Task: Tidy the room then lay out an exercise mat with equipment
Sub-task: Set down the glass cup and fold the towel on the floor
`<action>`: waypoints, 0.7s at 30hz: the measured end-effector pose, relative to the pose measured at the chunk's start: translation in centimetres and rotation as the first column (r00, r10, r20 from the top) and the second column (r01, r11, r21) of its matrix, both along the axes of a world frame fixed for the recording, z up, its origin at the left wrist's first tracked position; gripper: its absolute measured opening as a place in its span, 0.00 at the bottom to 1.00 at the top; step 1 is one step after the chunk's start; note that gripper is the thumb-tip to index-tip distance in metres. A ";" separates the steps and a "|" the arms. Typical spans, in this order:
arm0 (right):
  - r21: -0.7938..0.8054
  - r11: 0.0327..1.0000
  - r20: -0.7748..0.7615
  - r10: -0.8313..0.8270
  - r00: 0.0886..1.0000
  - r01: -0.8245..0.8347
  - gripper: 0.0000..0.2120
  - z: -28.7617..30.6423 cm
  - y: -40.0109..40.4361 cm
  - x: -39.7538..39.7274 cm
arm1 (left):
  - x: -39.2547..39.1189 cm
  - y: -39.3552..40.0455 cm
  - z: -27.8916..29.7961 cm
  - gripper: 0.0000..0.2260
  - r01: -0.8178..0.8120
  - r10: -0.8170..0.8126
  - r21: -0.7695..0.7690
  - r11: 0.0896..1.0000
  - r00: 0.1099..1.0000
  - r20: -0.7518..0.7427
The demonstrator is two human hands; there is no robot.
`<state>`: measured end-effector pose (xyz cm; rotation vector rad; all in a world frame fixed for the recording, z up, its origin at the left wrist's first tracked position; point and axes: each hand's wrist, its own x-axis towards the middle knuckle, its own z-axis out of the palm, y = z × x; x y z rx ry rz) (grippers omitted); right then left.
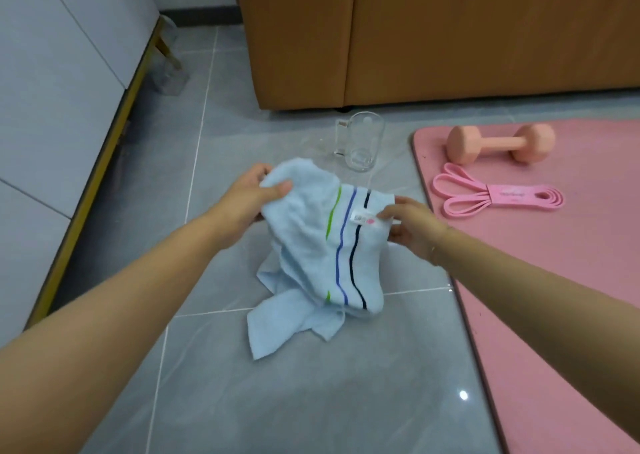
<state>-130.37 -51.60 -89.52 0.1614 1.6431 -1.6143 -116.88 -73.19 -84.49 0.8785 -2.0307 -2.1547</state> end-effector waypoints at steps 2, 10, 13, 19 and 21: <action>-0.173 0.984 0.085 -0.033 0.996 0.047 0.11 2.7 -0.4 -1.8 | -0.6 -0.5 3.1 0.05 -0.118 0.126 0.065 0.991 0.982 -0.143; -0.491 0.870 -0.053 -0.090 0.994 0.053 0.18 7.5 0.1 -3.8 | -0.1 -1.9 11.5 0.08 -0.028 -0.092 -0.243 0.970 0.880 -0.467; -0.228 0.963 -0.272 0.080 0.959 -0.145 0.13 5.5 1.3 -3.1 | 0.9 -2.6 9.1 0.12 0.584 -0.568 -0.068 0.809 0.806 0.165; 0.744 0.315 -0.131 0.933 0.334 -0.589 0.11 -1.5 5.4 -1.5 | 3.1 -2.2 -1.6 0.10 0.820 -0.485 0.018 0.572 0.320 0.814; 0.783 0.072 0.039 0.986 0.165 -0.618 0.14 -2.7 5.7 -0.6 | 2.8 -2.5 -3.7 0.07 0.744 -0.322 -0.254 0.619 0.534 0.781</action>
